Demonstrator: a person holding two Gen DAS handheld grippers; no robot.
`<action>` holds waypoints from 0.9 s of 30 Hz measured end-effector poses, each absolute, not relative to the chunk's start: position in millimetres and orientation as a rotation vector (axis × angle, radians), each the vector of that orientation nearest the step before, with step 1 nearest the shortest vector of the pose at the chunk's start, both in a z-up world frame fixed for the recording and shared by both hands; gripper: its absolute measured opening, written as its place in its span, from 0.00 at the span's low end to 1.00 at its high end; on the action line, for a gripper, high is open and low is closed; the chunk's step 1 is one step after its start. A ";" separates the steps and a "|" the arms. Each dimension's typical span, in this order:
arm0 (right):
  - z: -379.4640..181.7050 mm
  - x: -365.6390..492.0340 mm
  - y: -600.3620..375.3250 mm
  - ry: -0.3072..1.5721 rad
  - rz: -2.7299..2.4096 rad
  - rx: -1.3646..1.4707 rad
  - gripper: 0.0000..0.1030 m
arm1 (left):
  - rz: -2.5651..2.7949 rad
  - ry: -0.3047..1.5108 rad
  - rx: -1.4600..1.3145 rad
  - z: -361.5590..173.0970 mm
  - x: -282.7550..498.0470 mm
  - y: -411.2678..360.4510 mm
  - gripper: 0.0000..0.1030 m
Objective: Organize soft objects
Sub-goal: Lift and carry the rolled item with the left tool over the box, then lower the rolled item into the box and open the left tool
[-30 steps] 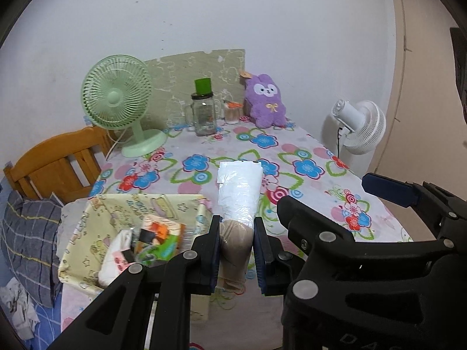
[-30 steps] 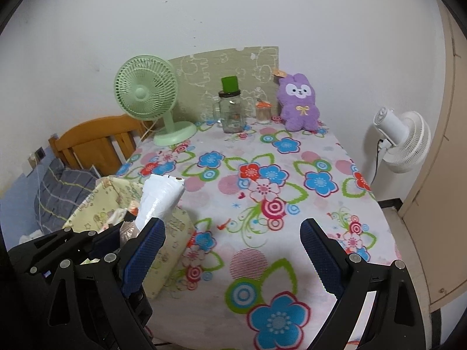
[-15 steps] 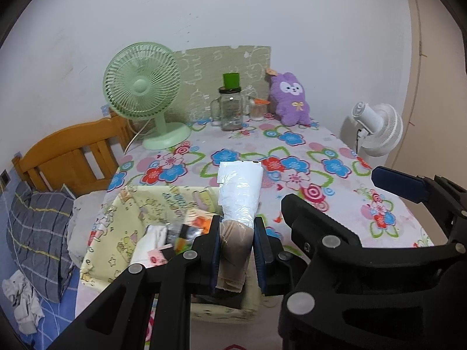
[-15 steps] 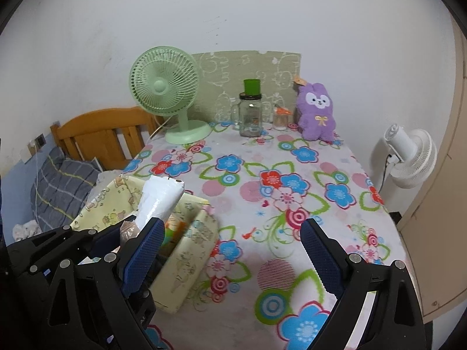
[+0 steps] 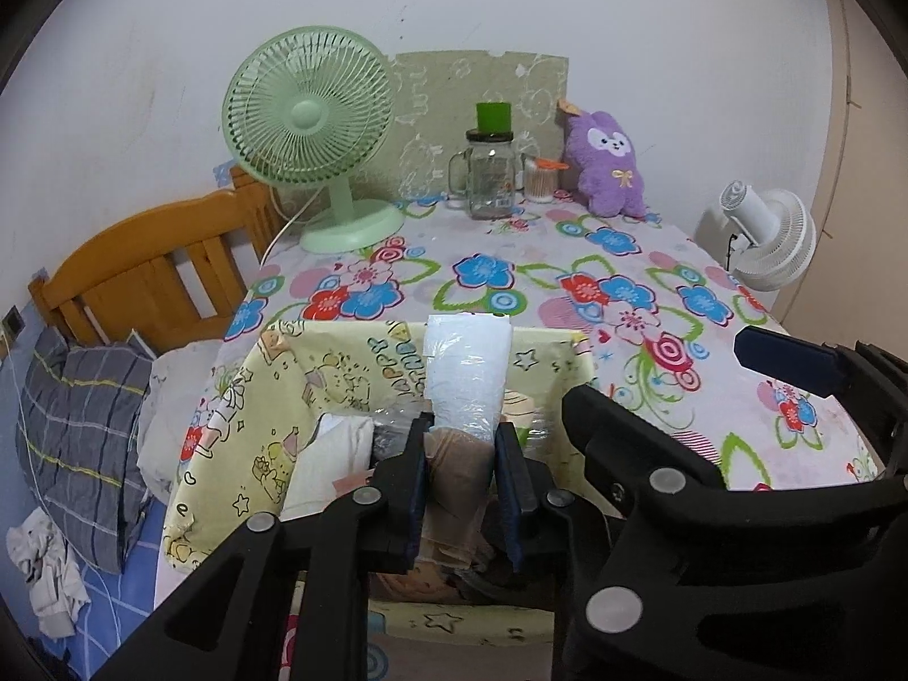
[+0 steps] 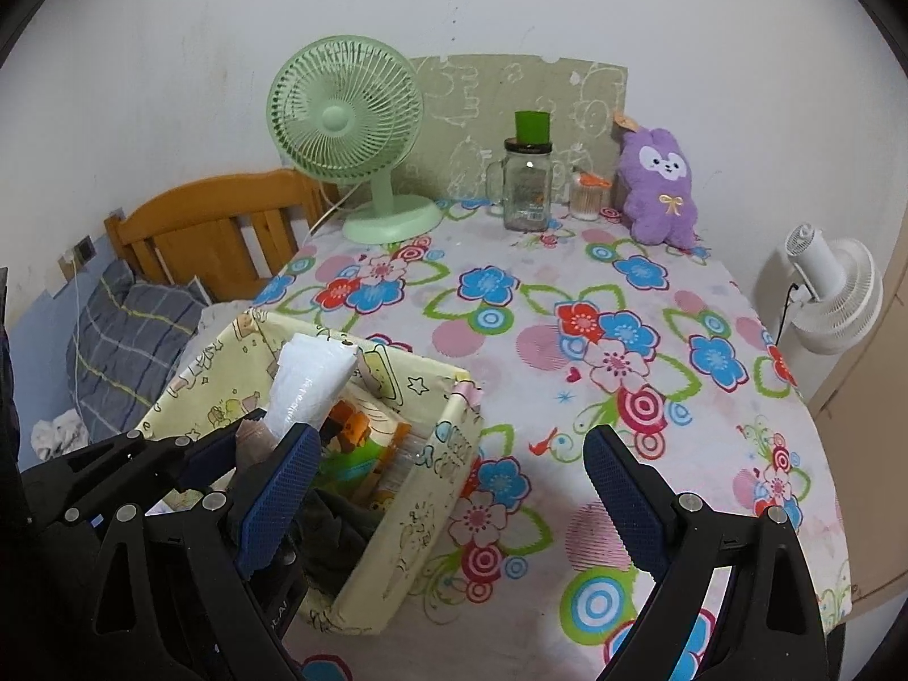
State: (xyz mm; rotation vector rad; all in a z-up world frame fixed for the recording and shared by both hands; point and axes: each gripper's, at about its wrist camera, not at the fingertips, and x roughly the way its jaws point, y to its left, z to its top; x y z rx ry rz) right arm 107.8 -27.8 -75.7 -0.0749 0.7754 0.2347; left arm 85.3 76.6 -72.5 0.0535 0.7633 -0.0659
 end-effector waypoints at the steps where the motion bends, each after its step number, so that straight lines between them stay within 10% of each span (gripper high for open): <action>1: -77.2 109.7 -25.7 0.778 0.238 -0.080 0.93 | -0.065 0.767 0.047 -73.7 86.3 78.1 0.29; 13: -77.8 113.6 -28.9 0.779 0.237 -0.082 0.93 | -0.068 0.763 0.032 -71.1 85.6 72.9 0.70; 27: -48.1 87.7 -65.2 0.690 0.207 -0.052 0.93 | -0.060 0.686 0.045 -40.4 63.3 40.9 0.85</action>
